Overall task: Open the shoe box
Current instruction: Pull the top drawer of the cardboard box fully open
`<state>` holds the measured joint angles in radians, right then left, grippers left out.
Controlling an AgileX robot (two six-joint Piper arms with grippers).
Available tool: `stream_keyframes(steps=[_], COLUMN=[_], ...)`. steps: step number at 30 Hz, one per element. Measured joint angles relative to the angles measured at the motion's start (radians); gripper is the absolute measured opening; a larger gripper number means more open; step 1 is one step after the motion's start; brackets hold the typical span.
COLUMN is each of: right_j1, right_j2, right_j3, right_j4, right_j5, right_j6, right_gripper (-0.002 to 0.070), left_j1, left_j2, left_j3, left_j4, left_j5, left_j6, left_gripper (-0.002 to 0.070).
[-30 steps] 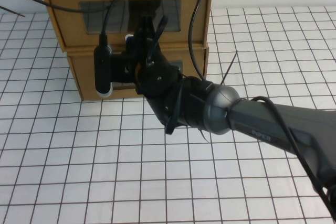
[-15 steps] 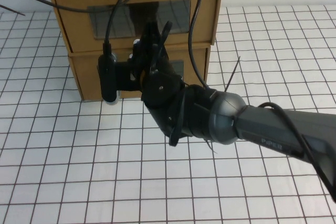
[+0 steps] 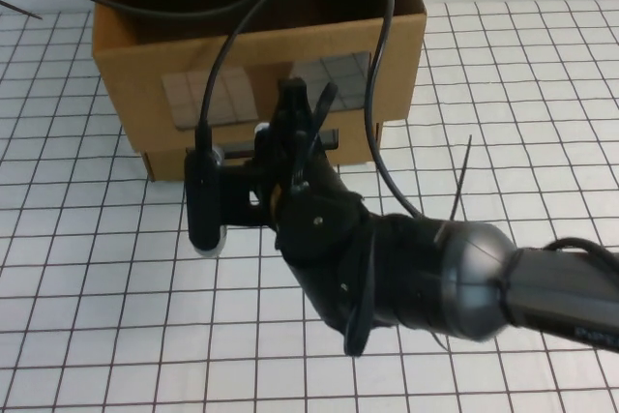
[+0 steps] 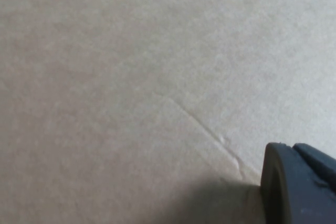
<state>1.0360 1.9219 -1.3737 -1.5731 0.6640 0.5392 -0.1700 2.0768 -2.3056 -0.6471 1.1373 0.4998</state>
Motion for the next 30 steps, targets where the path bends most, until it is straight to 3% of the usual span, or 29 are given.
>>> stream_keyframes(steps=[13, 30], right_j1=[0.136, 0.163], right_j2=[-0.145, -0.152], right_j3=[0.178, 0.178], right_j4=[0.194, 0.275], right_j5=[0.042, 0.075], right_j6=[0.031, 0.031], right_gripper=[0.0008, 0.0025], left_j1=[0.0, 0.0], left_j2=[0.0, 0.0], left_j3=[-0.002, -0.002], left_j4=[-0.002, -0.003], left_j5=[0.008, 0.014], left_j6=[-0.012, -0.015], left_gripper=[-0.0002, -0.0002])
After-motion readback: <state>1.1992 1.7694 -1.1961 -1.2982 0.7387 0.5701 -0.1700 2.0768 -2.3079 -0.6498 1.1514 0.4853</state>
